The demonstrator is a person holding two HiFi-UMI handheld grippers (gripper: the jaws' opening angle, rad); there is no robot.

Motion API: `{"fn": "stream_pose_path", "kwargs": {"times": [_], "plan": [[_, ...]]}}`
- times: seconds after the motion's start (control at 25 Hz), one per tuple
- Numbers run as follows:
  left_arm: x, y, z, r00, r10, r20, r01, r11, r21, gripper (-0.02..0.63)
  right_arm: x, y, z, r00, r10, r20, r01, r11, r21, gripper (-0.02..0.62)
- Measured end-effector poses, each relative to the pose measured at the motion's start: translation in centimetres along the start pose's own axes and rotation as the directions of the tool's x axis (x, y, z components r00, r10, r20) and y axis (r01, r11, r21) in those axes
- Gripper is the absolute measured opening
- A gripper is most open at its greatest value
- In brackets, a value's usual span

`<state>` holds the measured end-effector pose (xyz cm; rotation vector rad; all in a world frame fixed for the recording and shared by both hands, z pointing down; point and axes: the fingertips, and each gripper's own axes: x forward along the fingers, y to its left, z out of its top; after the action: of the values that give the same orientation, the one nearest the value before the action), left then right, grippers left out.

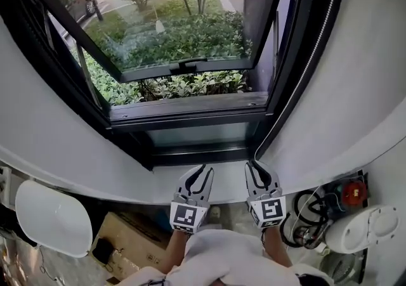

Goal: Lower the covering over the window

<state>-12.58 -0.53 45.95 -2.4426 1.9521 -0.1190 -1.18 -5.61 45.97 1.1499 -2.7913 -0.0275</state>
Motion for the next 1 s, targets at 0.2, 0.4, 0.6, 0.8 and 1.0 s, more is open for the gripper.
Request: {"fn": "stream_pose_path", "kwargs": {"times": [0.2, 0.4, 0.6, 0.8, 1.0], "plan": [[2.8, 1.3, 0.3, 0.997, -0.078, -0.001, 0.078, 0.997, -0.004, 0.089, 1.8, -1.2, 0.5, 0.997, -0.077, -0.003, 0.077, 0.997, -0.002, 0.057], [6.2, 1.1, 0.4, 0.984, -0.18, -0.003, 0.18, 0.984, -0.005, 0.091, 2.6, -3.2, 0.7, 0.986, -0.167, -0.011, 0.167, 0.986, -0.002, 0.057], [9.3, -0.3, 1.0, 0.959, -0.284, 0.01, 0.284, 0.959, 0.003, 0.091, 2.6, -5.2, 0.6, 0.968, -0.25, -0.023, 0.25, 0.968, -0.002, 0.058], [11.7, -2.6, 1.8, 0.93, -0.368, 0.025, 0.368, 0.93, 0.004, 0.092, 1.7, -7.3, 0.5, 0.947, -0.319, -0.038, 0.319, 0.948, 0.0, 0.06], [13.8, -4.8, 1.7, 0.91, -0.414, 0.026, 0.414, 0.91, 0.003, 0.094, 1.1, -9.2, 0.3, 0.933, -0.356, -0.046, 0.357, 0.934, 0.005, 0.061]]}}
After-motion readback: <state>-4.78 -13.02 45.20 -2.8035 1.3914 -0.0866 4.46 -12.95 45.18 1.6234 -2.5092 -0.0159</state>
